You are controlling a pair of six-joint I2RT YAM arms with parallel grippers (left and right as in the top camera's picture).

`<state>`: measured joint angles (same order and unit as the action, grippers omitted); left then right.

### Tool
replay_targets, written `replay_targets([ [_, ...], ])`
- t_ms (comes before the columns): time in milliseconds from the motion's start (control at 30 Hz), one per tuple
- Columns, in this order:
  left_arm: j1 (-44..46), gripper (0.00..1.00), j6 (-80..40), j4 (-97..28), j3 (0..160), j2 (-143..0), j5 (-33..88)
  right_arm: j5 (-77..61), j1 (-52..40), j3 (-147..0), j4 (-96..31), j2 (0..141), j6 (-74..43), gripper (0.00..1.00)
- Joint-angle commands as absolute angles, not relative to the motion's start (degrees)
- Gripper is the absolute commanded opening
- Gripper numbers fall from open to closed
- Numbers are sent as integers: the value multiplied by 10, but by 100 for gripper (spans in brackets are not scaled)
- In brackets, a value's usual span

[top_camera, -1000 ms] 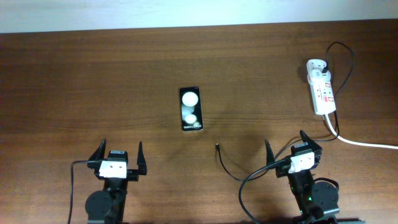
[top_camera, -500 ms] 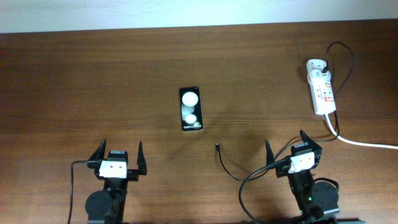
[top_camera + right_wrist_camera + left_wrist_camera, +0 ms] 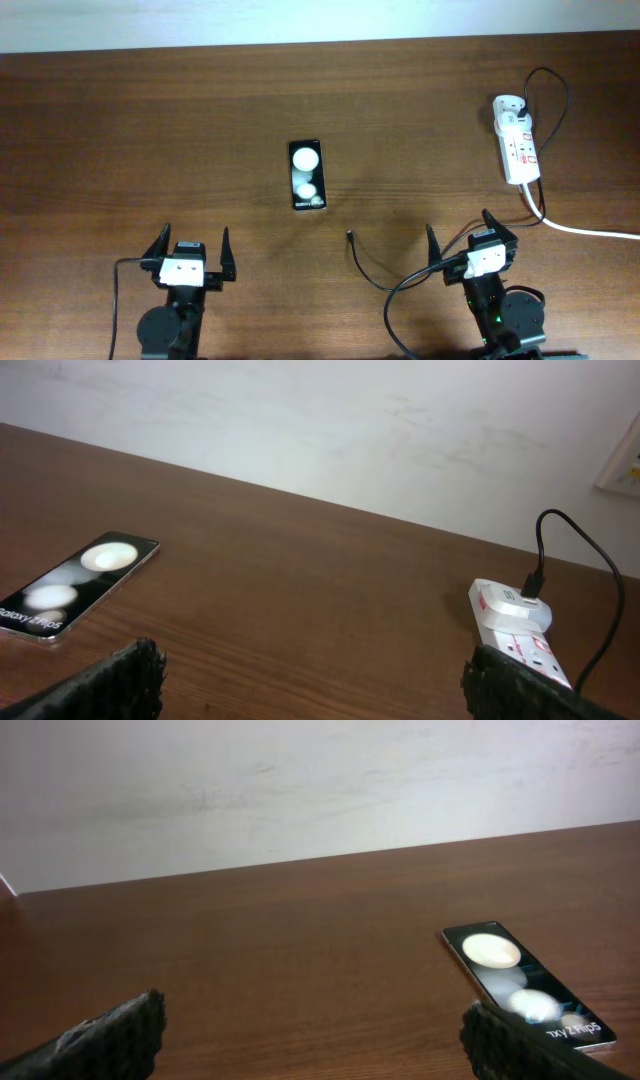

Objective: Plug charger to phone and switch on socket

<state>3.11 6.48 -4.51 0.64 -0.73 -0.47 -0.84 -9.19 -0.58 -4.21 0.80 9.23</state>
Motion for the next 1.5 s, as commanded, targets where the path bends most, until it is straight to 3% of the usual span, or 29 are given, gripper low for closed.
replay_targets([
  [0, 33, 99, 74, -48, 5, -4, -9, 3, -90, -3, -46, 3, 90, 99],
  [733, 33, 99, 74, -48, 5, -4, -13, 3, -90, -3, -46, 3, 90, 98],
  [967, 33, 99, 74, 25, 7, -4, -13, 3, -90, -3, -46, 3, 90, 99],
  [1267, 33, 99, 14, -158, 218, -41, -13, 3, -90, -3, -46, 3, 90, 99],
  [1467, 33, 99, -18, -342, 499, -264, 80, 3, -90, -3, -46, 3, 90, 99],
])
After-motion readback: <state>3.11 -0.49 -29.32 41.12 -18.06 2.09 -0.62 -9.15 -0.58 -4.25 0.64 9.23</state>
